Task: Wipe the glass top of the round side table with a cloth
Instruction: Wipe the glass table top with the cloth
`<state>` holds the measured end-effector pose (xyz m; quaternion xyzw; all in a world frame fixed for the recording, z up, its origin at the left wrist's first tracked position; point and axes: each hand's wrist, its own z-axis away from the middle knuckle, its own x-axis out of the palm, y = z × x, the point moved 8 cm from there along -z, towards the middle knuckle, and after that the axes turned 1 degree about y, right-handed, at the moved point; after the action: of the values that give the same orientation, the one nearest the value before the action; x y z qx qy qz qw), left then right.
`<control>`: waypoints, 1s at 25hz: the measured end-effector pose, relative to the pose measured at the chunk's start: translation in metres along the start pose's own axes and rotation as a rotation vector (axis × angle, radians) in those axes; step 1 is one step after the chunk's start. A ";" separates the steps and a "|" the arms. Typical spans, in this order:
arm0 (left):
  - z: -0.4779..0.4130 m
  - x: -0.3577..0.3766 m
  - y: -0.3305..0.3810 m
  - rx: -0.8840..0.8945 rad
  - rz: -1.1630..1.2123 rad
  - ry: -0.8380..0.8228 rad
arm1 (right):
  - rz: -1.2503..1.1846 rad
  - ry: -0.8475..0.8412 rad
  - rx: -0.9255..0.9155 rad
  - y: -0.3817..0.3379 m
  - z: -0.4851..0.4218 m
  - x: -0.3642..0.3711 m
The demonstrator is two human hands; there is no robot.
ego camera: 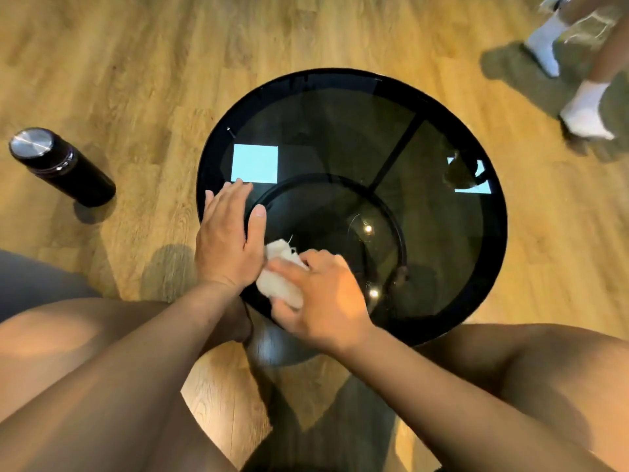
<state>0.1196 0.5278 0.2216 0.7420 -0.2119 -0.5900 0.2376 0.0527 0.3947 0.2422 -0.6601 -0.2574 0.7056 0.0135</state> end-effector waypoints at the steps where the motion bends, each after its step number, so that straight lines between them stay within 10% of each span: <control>1: 0.001 0.000 0.001 0.004 0.003 0.000 | -0.016 -0.081 -0.091 -0.004 0.021 0.004; 4: 0.000 -0.001 -0.001 0.001 0.023 0.017 | 0.070 -0.014 -0.178 0.073 0.050 -0.031; 11: -0.002 0.000 0.000 -0.007 0.009 0.001 | 0.210 0.295 0.638 0.259 -0.034 -0.130; 18: 0.000 0.000 0.000 0.011 -0.004 -0.001 | -0.019 -0.011 -0.057 -0.004 -0.026 0.003; 22: 0.000 -0.001 -0.001 -0.013 -0.013 0.001 | 0.041 0.006 -0.239 0.061 0.037 -0.034; 25: -0.001 0.001 -0.003 -0.036 -0.017 -0.011 | 0.299 0.115 0.064 0.194 0.022 -0.086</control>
<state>0.1204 0.5297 0.2193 0.7360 -0.1963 -0.5998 0.2448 0.1056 0.1882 0.2483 -0.7297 -0.1328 0.6684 -0.0559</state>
